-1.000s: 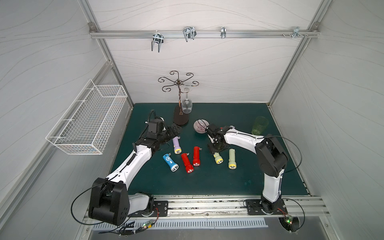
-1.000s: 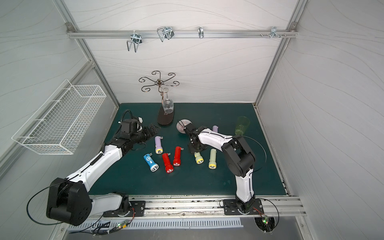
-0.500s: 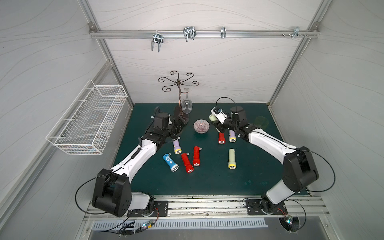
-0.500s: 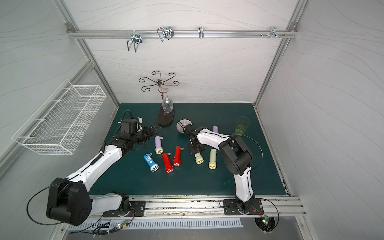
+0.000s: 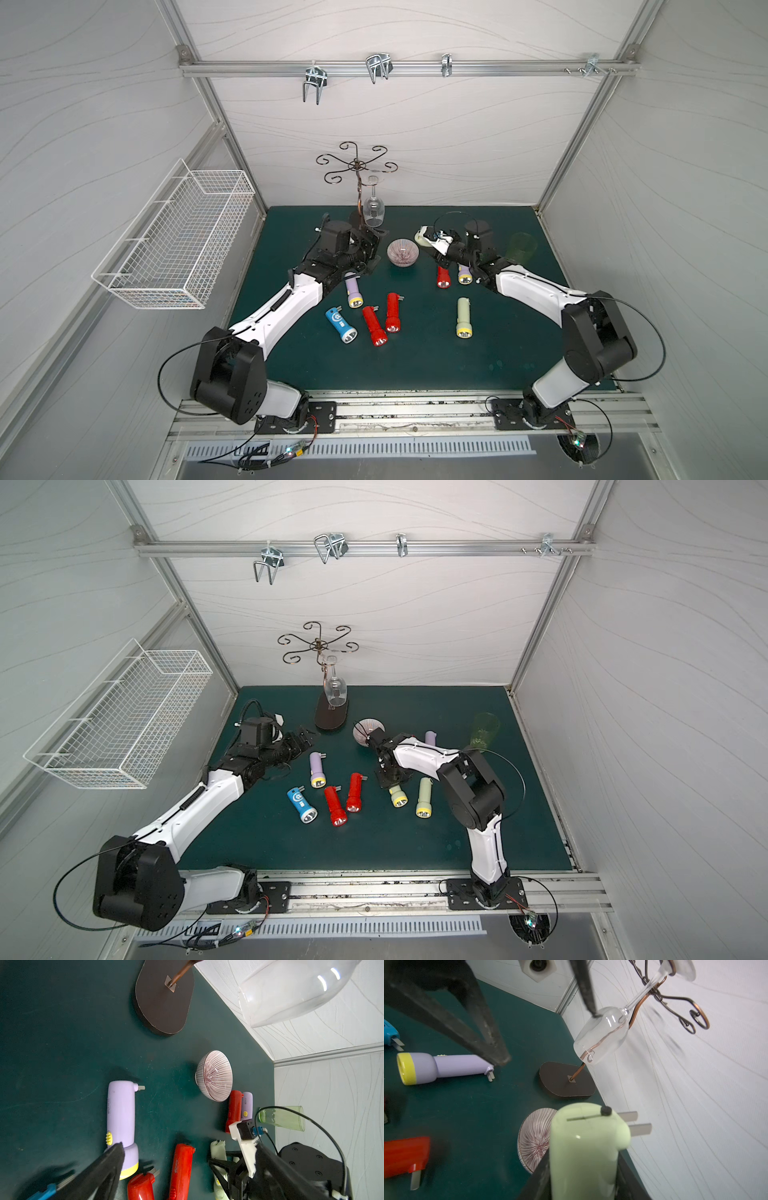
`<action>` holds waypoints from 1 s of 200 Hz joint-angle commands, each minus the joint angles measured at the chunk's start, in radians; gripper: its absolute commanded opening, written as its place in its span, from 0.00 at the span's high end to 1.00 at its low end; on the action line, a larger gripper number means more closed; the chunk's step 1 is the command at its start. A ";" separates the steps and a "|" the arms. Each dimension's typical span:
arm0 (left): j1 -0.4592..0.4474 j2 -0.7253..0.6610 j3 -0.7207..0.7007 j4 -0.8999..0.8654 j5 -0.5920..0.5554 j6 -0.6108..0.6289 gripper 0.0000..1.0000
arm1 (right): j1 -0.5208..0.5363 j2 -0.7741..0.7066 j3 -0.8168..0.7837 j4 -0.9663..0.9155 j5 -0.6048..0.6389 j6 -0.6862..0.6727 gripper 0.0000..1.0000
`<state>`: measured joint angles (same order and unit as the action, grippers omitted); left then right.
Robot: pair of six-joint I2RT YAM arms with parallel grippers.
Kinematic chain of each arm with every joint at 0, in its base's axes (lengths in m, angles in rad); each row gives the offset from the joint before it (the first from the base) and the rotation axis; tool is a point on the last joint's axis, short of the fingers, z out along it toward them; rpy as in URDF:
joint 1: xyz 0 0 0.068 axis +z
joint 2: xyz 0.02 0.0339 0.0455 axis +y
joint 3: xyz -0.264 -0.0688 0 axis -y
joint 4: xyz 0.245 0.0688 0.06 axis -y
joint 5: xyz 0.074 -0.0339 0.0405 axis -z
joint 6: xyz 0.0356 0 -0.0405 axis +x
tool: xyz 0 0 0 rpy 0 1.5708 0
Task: Close the plug at the bottom of the flashlight
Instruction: Pick up the flashlight from the center of the board, then close the plug of the flashlight.
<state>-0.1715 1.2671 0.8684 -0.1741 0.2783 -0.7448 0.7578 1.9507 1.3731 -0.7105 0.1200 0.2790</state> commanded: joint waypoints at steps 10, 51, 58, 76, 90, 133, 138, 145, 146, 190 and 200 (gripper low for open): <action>0.009 0.011 0.014 0.060 0.029 -0.021 0.01 | -0.014 -0.126 0.006 0.028 -0.042 -0.067 1.00; 0.010 0.025 0.012 0.065 0.033 -0.020 0.02 | -0.096 -0.192 0.024 0.091 -0.098 -0.147 1.00; 0.010 0.027 0.011 0.067 0.037 -0.022 0.02 | -0.107 -0.206 0.022 0.118 -0.108 -0.162 1.00; 0.008 0.035 0.010 0.076 0.050 -0.034 0.03 | -0.121 -0.251 0.014 0.200 -0.113 -0.208 1.00; 0.007 0.049 0.009 0.092 0.073 -0.061 0.03 | -0.130 -0.286 -0.001 0.279 -0.133 -0.260 1.00; -0.040 0.082 0.056 0.121 0.096 -0.167 0.05 | -0.163 -0.352 -0.040 0.500 -0.205 -0.427 1.00; -0.047 0.084 0.066 0.122 0.099 -0.184 0.05 | -0.170 -0.356 -0.051 0.542 -0.217 -0.436 1.00; -0.056 0.086 0.079 0.125 0.103 -0.212 0.06 | -0.180 -0.363 -0.071 0.594 -0.238 -0.495 1.00; -0.058 0.086 0.081 0.126 0.103 -0.216 0.06 | -0.181 -0.364 -0.074 0.602 -0.241 -0.500 1.00; -0.118 0.096 0.147 0.172 0.087 -0.455 0.07 | -0.239 -0.376 -0.190 0.875 -0.425 -0.748 1.00; -0.134 0.102 0.161 0.180 0.080 -0.519 0.07 | -0.251 -0.375 -0.218 0.928 -0.472 -0.818 1.00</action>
<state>-0.2760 1.3544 0.9600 -0.0761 0.3630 -1.0733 0.5323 1.5990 1.2011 -0.0017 -0.2047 -0.3321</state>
